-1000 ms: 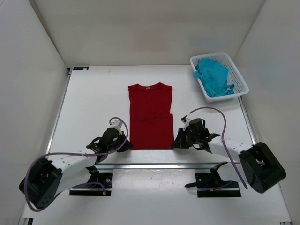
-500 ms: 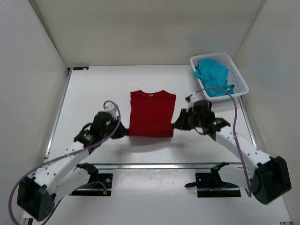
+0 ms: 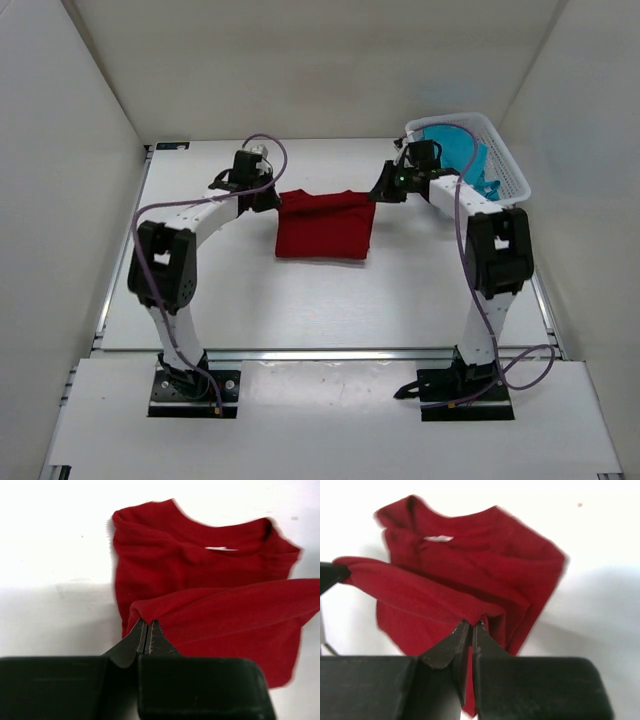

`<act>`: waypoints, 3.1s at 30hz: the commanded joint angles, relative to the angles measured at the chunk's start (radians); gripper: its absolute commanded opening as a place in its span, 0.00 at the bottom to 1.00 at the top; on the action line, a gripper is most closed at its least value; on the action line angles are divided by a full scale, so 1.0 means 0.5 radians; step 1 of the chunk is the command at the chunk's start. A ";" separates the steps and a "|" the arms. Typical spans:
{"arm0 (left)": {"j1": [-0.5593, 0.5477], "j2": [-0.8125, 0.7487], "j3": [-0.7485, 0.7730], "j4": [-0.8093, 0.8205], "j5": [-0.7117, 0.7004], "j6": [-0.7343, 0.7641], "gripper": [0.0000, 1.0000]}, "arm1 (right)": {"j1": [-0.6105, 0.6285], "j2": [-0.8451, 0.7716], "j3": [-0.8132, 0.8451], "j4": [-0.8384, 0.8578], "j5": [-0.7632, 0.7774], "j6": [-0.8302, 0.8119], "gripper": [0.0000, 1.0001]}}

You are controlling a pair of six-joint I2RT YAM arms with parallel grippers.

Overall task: Fold and stack the t-shirts
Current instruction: Fold the long partially folded tshirt into a neat square, then put the neatly folded tshirt into the corner of the board with the left arm

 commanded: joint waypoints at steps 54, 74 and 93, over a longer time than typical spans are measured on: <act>0.032 -0.084 -0.838 0.999 0.247 -0.484 0.43 | 0.172 0.296 -0.164 0.503 -0.137 0.147 0.00; 0.060 -0.549 -1.270 0.984 0.035 -0.411 0.77 | 0.273 -0.114 -0.215 0.456 -0.091 0.144 0.43; 0.014 0.171 -0.587 1.005 0.176 -0.607 0.02 | 0.396 -0.924 -1.155 0.779 -0.140 0.197 0.46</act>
